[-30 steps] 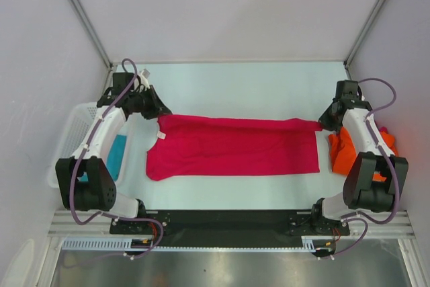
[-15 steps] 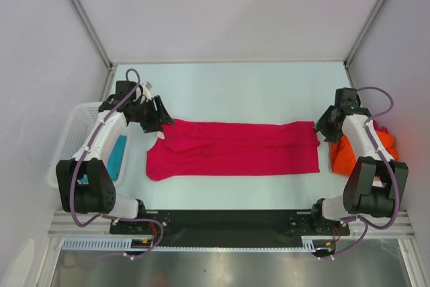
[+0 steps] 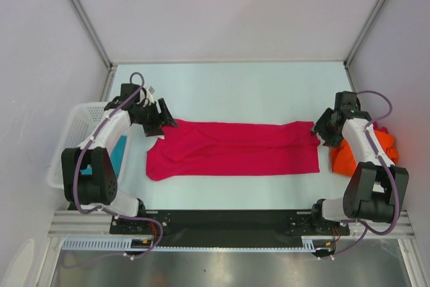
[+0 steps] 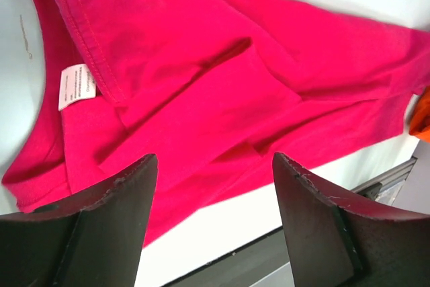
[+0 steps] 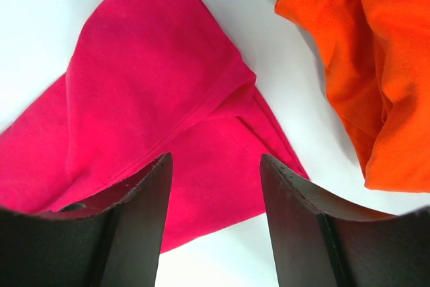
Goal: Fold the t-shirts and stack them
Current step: Fold the other side of the tshirt into a rectangle
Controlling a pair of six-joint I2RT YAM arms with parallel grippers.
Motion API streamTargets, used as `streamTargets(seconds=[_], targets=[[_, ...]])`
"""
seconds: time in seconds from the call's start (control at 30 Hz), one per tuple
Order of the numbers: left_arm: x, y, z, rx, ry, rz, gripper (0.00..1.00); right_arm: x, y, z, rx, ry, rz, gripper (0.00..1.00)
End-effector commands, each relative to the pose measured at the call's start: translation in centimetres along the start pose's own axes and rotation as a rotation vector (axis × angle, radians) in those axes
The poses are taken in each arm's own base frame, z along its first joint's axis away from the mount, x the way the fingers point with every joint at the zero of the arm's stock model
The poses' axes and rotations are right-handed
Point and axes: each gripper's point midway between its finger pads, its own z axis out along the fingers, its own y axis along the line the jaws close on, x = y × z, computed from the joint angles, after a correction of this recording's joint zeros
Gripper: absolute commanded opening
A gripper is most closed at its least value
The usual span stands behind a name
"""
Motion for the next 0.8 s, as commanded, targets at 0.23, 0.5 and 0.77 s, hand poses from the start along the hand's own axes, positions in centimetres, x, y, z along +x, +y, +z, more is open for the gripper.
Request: streamTargets(seconds=[0.23,0.5,0.77], targets=[[0.8,0.2,5.2,0.009,0.083,-0.046,0.76,-2.0,3.4,-2.7,-0.090,-0.042,-0.036,0.61],[0.9,-1.1,5.1,0.017,0.088,0.005,0.77,0.3,5.1,-4.9,-0.162,-0.053,-0.063,0.61],[-0.3,-3.0,5.2,0.115,0.071,0.045,0.76,2.9,6.5,-5.2,-0.197,-0.021,-0.122,0.62]])
